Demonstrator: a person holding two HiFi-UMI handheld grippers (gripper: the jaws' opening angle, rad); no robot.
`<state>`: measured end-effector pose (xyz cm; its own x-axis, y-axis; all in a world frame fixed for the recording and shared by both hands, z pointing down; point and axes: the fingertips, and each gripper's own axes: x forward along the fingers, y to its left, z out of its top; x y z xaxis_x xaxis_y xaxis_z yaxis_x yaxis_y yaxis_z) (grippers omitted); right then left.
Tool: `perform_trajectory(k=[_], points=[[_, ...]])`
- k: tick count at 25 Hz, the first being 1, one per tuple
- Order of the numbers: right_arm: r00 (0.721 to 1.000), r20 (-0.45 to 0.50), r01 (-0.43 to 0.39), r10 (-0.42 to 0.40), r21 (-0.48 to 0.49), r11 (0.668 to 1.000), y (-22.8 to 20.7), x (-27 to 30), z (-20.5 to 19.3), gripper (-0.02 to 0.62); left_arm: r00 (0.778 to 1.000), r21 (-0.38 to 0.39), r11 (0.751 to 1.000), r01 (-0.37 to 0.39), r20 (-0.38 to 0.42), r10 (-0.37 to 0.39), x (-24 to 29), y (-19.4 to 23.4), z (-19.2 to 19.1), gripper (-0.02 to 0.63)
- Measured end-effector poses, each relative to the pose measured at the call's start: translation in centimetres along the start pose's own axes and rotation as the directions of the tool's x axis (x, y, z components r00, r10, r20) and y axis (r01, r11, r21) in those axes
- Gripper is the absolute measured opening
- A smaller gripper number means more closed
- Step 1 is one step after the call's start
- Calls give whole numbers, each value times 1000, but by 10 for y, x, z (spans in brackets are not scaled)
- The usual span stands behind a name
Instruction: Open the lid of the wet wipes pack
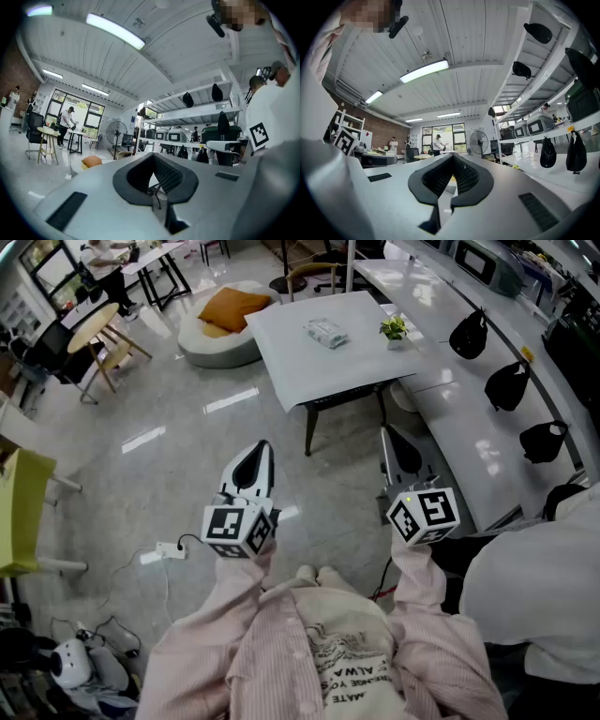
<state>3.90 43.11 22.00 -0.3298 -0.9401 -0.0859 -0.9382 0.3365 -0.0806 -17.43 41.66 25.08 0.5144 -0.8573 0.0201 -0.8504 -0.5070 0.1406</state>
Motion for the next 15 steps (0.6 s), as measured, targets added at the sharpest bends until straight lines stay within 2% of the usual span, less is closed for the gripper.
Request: perform_trajectory(k=[7,12,15], points=[[1000,-10,-9,9,2,1000,-8,-1,-1,-2,1000,-15,1000,-9,-3,9,3,-3,-4,0],[999,-2,-32,33,62,998,-20,0,-3,2,1000,-10,1000,-10,-2,10,11,-9,-7,0],[999,-7,-35,36,82,996,-28,3,-7,31,1000,-13,1000,-15,3,15,14,-12,-8,0]])
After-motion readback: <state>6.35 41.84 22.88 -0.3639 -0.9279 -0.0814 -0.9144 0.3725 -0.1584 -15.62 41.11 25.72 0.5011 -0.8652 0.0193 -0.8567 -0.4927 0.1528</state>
